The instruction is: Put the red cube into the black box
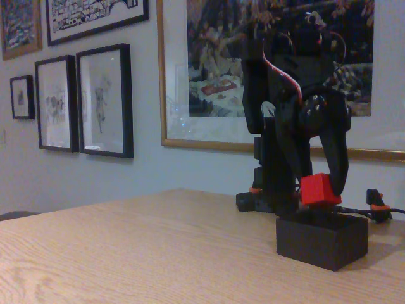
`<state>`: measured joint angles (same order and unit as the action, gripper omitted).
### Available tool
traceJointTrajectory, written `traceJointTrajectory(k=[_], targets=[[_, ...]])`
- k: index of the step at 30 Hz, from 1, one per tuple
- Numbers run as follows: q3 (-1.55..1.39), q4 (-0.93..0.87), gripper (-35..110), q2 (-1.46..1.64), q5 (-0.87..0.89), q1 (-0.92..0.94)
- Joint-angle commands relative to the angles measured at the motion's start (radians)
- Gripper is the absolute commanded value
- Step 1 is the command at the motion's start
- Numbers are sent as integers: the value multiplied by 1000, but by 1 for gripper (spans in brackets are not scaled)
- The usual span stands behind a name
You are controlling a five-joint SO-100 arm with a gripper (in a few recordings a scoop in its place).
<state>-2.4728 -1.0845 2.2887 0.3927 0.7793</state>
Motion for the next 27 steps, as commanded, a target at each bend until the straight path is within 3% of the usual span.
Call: traceJointTrajectory(k=[1, 27], targets=[[29, 21, -16, -18, 0, 9], [38, 67, 0, -84, -87, -25]])
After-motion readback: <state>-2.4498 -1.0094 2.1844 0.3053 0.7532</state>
